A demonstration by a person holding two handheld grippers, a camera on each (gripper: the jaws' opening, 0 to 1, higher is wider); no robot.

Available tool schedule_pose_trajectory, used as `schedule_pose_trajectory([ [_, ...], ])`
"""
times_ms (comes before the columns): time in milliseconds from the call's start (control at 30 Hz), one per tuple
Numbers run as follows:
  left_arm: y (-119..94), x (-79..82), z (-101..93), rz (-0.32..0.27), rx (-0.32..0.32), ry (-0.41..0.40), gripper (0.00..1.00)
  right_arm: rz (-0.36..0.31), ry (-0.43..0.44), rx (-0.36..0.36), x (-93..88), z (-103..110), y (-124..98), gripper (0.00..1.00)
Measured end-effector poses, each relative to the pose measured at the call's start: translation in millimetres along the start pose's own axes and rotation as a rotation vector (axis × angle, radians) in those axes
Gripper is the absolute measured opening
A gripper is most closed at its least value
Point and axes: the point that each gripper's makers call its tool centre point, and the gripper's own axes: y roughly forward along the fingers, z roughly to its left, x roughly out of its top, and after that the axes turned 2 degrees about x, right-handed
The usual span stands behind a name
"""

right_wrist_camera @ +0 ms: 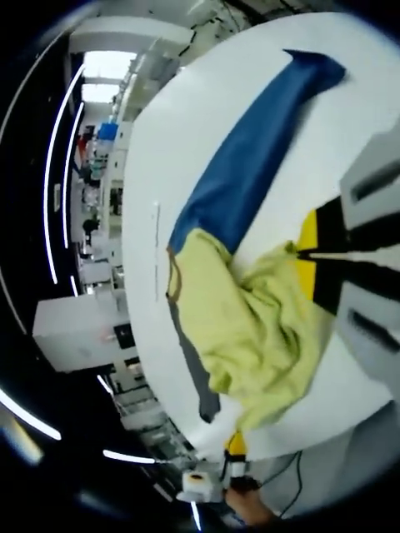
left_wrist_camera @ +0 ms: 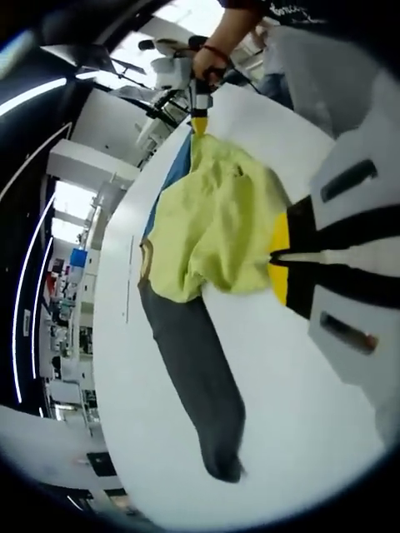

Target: Fold the garment on the visible template until the final outline fits inside the template.

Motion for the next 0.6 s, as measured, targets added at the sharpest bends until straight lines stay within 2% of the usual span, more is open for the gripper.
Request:
schedule_pose_trajectory([
  [167, -12, 0.8, -1.0, -0.017, 0.002, -0.028, 0.00, 0.006, -0.020, 0.001, -2.4, 6, -12, 0.00],
  [333, -20, -4.7, -1.9, -0.010, 0.008, -0.060, 0.00, 0.037, -0.047, -0.011, -16.4, 10, -25, 0.00],
  [400, -23, -7.8, -3.3, 0.000, 0.009, -0.067, 0.00, 0.063, -0.060, -0.025, -25.3, 10, -33, 0.00],
  [600, -28, -16.1, -4.0, 0.035, 0.010, -0.081, 0.00, 0.075, -0.035, -0.031, -35.2, 11, -47, 0.00],
])
